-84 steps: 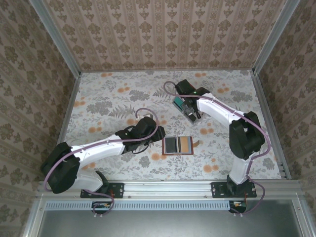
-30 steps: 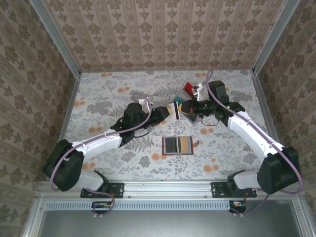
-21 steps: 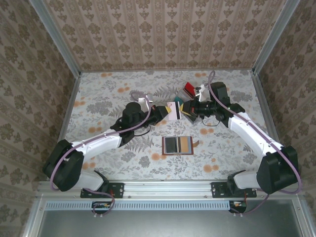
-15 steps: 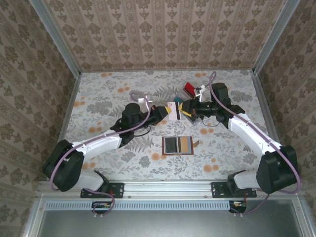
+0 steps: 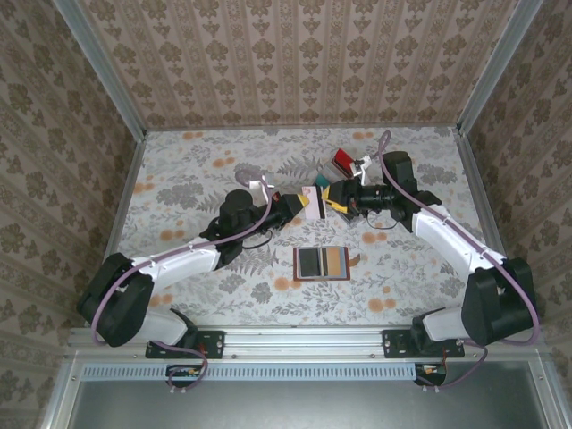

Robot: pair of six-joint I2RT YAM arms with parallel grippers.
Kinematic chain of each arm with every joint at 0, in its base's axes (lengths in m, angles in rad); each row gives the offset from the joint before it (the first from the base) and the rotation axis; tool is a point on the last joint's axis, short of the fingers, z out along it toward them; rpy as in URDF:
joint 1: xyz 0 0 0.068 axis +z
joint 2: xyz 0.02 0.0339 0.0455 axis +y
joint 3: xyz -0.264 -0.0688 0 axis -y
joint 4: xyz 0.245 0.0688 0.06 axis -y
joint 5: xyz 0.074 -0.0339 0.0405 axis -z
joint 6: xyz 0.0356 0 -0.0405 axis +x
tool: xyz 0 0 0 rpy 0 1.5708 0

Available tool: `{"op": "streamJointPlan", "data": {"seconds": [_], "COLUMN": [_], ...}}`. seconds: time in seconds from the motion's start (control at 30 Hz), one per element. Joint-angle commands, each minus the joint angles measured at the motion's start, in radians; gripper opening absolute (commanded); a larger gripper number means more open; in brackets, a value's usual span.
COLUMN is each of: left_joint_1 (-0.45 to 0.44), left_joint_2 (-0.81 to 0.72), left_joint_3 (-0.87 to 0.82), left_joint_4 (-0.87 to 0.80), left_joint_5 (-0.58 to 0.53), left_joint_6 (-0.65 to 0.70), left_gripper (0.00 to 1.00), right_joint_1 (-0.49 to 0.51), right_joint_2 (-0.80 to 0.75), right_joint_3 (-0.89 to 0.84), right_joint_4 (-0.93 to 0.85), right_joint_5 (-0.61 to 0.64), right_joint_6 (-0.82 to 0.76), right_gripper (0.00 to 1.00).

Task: Put the credit cards into the card holder
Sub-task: Flip over the card slot in the card holder.

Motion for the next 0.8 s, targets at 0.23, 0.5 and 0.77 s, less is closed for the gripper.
{"op": "streamJointPlan", "data": {"seconds": [0.23, 0.5, 0.77], "left_joint_1": [-0.001, -0.003, -0.002], "left_joint_2": [-0.012, -0.019, -0.020], "left_joint_3": [-0.008, -0.029, -0.046], "left_joint_4": [0.093, 0.070, 0.054], "left_joint_5": [0.036, 0.004, -0.025], "left_joint_6": [-0.025, -0.043, -0.047], "left_gripper": [0.00, 0.07, 0.07], "right_joint_1": [-0.004, -0.006, -0.006], "right_joint_2": [0.054, 0.032, 0.023], "right_joint_3": [-0.028, -0.030, -0.031], "right_joint_4": [0.089, 0.114, 0.110], "right_joint_5": [-0.078, -0.098, -0.106], "right_joint_6": [0.041, 0.069, 0.073], "right_gripper": [0.36, 0.10, 0.23]}}
